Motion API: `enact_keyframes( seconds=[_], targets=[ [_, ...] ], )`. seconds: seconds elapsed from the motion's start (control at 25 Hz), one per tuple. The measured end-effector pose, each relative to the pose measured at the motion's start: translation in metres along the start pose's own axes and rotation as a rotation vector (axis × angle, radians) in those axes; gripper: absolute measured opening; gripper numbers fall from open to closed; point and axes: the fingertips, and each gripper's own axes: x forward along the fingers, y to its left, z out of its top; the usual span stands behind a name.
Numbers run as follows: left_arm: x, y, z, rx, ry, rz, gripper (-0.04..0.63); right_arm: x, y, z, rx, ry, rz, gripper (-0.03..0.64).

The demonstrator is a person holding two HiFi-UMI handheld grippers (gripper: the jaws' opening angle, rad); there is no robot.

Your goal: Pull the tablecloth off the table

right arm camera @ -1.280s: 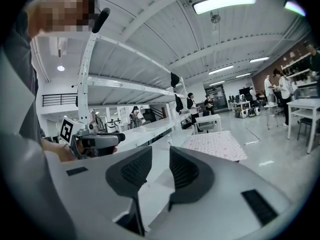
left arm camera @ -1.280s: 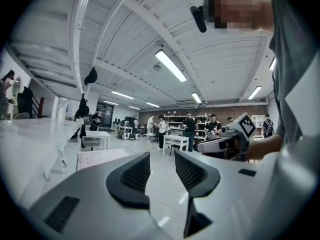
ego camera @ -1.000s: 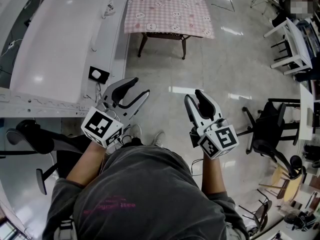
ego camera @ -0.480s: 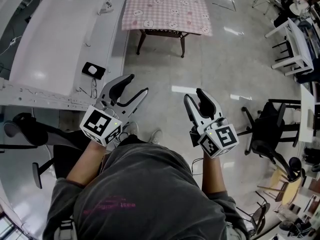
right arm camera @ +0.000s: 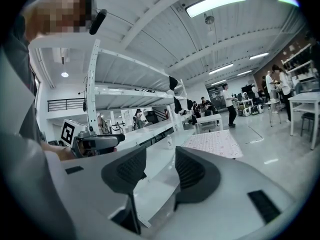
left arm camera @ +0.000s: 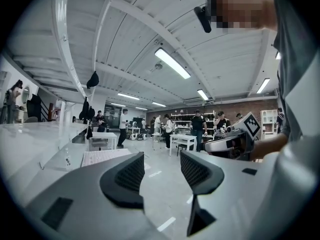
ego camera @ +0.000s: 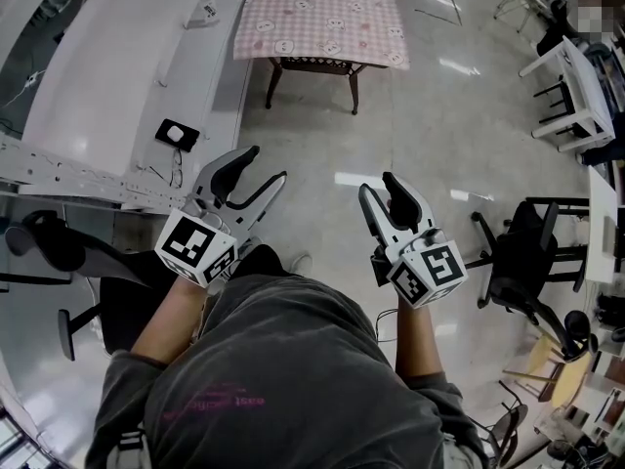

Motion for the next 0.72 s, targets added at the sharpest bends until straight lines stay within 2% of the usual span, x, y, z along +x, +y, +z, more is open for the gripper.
enact_keyframes(
  seconds=[0.4,0.72],
  targets=[
    [0.025,-0.008,0.002,0.015,-0.008,0.001,0.224,-0.004,-0.025,0.002,0.0,-0.011,0.002,0.163],
    [0.049,0.006,-0.002,0.01,-0.013,0.0,0.221,0.011,-0.046,0.002,-0.006,-0.011,-0.002,0.163]
  ],
)
